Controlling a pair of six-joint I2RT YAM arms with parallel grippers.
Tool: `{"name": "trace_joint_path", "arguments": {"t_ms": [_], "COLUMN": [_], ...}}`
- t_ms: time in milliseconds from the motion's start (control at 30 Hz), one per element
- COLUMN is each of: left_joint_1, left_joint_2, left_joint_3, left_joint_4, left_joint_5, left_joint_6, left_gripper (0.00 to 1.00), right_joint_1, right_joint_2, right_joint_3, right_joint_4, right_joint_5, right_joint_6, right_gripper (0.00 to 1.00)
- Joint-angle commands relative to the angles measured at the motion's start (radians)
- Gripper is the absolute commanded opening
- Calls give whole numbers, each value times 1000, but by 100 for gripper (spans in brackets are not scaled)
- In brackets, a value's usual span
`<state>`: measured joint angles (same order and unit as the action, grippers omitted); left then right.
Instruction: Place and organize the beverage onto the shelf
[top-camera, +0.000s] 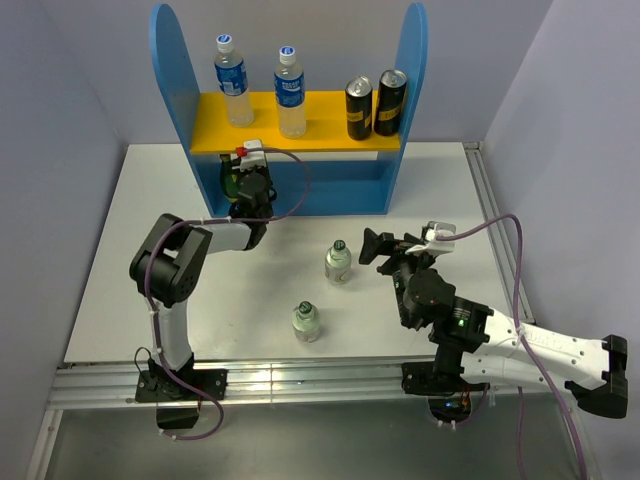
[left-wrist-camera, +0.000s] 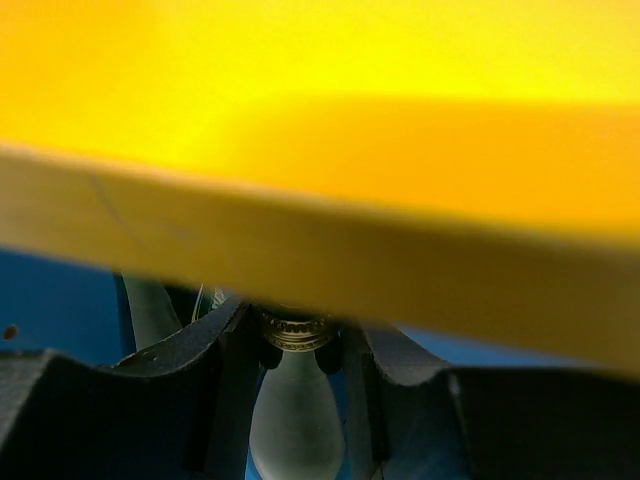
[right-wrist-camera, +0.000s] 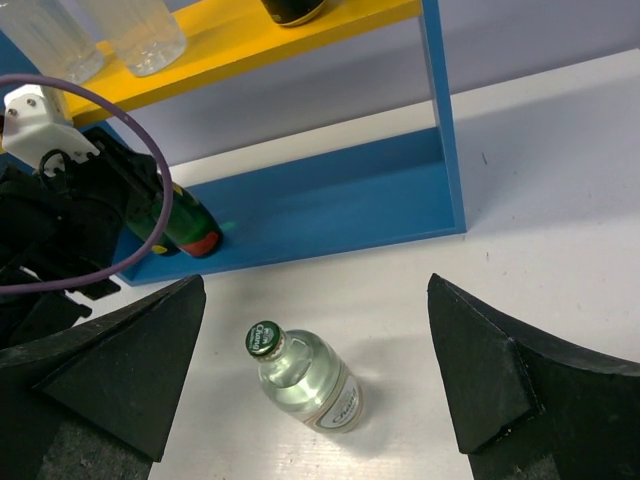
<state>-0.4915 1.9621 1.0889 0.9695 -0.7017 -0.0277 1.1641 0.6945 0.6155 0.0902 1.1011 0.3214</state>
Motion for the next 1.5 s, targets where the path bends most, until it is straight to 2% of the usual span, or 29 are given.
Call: {"name": "trace_joint_path", "arguments": {"t_ms": [0,67,100,167,200,333,367,400,667,900,1100,1133,1167,1267,1400,1467], "left_joint_1": [16,18,18,18,18,16,18,18,-27,-111,-209,-222,-245,-300,-392,-453], "left_joint_2": [9,18,20,21,21,9,4,-2,-135,-308,-514,-582,-616,-755,-929,-965], "left_joint_3": [57,68,68,62,62,60,59,54,-58,-150,-201,-208,-211,-251,-302,-305], "left_joint_4": [101,69,66,58,52,3,-8,-11,-104,-310,-578,-624,-735,-874,-1020,-1083], "left_joint_5": [-18,-19,-15,-1,4,13,21,21,-11,-54,-119,-117,-119,-101,-99,-104], "left_joint_6": [17,17,17,9,6,-15,-26,-29,-72,-155,-248,-274,-334,-420,-492,-529], "left_gripper": [0,10,26,45,60,77,94,97,99,99,99,99,99,99,99,99], "right_joint_1": [-9,-12,-12,-14,-14,-15,-15,-17,-18,-23,-38,-44,-50,-109,-179,-198], "right_joint_2": [5,11,14,14,13,10,10,10,-6,-3,42,48,69,130,230,293], "right_joint_3": [16,20,20,20,20,18,20,20,6,-14,-39,-40,-40,-36,-16,-7], "right_joint_4": [46,46,43,42,42,42,42,42,52,72,102,89,80,43,34,43], "right_joint_5": [-1,-1,-1,-1,-1,0,0,0,19,23,-159,-193,-269,-390,-455,-463], "right_joint_6": [15,16,18,19,19,19,19,19,15,1,-30,-7,10,93,157,173], "right_gripper": [98,98,98,98,98,98,99,99,99,99,99,99,99,99,99,99]}}
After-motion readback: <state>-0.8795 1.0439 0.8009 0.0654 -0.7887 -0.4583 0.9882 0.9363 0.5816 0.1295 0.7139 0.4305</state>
